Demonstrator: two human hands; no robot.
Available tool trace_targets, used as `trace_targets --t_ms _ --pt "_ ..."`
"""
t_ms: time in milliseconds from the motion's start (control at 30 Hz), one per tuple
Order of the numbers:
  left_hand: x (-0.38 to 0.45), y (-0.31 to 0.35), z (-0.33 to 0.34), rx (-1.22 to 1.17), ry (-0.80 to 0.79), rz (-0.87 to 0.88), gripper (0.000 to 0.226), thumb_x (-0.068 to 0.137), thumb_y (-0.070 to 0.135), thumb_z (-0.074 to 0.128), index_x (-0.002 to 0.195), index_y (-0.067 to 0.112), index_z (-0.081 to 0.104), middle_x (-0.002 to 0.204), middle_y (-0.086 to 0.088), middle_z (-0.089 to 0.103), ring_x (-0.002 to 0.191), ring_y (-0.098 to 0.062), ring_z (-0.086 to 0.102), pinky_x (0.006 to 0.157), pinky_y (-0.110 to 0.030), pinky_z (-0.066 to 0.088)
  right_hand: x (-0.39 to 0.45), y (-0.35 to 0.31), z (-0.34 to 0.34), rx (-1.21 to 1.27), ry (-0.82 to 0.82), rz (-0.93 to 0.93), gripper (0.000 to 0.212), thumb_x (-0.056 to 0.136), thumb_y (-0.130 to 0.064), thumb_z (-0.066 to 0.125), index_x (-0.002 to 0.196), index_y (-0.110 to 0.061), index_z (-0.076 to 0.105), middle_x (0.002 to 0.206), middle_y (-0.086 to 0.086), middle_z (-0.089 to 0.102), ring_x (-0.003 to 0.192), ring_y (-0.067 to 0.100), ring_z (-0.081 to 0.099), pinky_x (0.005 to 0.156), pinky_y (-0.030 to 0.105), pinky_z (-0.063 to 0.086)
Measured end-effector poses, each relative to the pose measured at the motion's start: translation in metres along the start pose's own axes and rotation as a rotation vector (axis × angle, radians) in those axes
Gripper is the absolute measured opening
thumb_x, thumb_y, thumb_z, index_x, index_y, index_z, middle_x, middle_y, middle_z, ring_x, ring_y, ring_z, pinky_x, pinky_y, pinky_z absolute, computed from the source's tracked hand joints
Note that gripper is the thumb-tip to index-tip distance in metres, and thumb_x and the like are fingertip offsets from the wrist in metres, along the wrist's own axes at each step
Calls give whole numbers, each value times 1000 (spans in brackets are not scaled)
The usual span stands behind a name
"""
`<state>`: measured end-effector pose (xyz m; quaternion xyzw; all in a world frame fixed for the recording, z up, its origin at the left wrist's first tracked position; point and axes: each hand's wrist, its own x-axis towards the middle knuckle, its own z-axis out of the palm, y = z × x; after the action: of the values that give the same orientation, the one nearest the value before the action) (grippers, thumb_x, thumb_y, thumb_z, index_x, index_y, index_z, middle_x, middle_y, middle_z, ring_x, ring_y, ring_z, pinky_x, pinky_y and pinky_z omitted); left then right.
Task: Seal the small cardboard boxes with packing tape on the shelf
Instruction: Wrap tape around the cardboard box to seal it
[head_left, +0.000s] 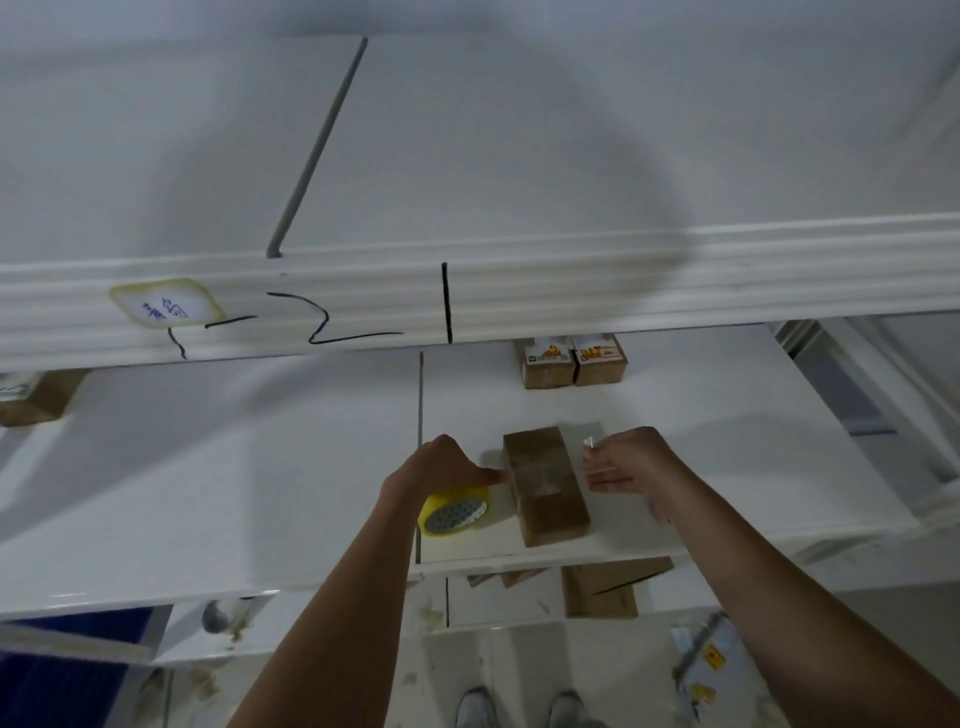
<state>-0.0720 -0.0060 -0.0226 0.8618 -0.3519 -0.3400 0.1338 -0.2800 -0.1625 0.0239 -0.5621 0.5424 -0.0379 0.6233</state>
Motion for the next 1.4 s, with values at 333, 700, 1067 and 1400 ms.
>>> trace_targets --t_ms 333,700,1067,1400 --pt "1 0 4 42 -41 -87 64 60 81 72 83 23 57 76 5 64 69 -11 64 69 -28 53 30 15 -2 -53 5 19 20 85 -3 76 99 9 69 92 22 74 85 31 74 78 41 63" --pt "14 -2 9 74 -72 -166 77 56 81 74 99 20 59 82 4 63 73 -14 64 75 -30 55 46 26 -8 112 -83 108 7 85 3 74 90 6 72 85 17 71 77 25 68 64 33 60" --pt "19 3 10 103 -87 -208 85 51 82 75 105 20 55 95 0 66 81 -20 66 86 -39 58 60 34 -8 91 -54 128 9 83 1 77 89 6 72 87 20 72 78 27 70 74 39 62" --pt "18 9 13 70 -83 -205 95 49 81 76 116 17 57 99 -1 66 86 -21 66 88 -39 57 60 35 -1 45 -16 147 12 85 -1 76 91 6 71 87 19 72 77 26 69 77 39 62"
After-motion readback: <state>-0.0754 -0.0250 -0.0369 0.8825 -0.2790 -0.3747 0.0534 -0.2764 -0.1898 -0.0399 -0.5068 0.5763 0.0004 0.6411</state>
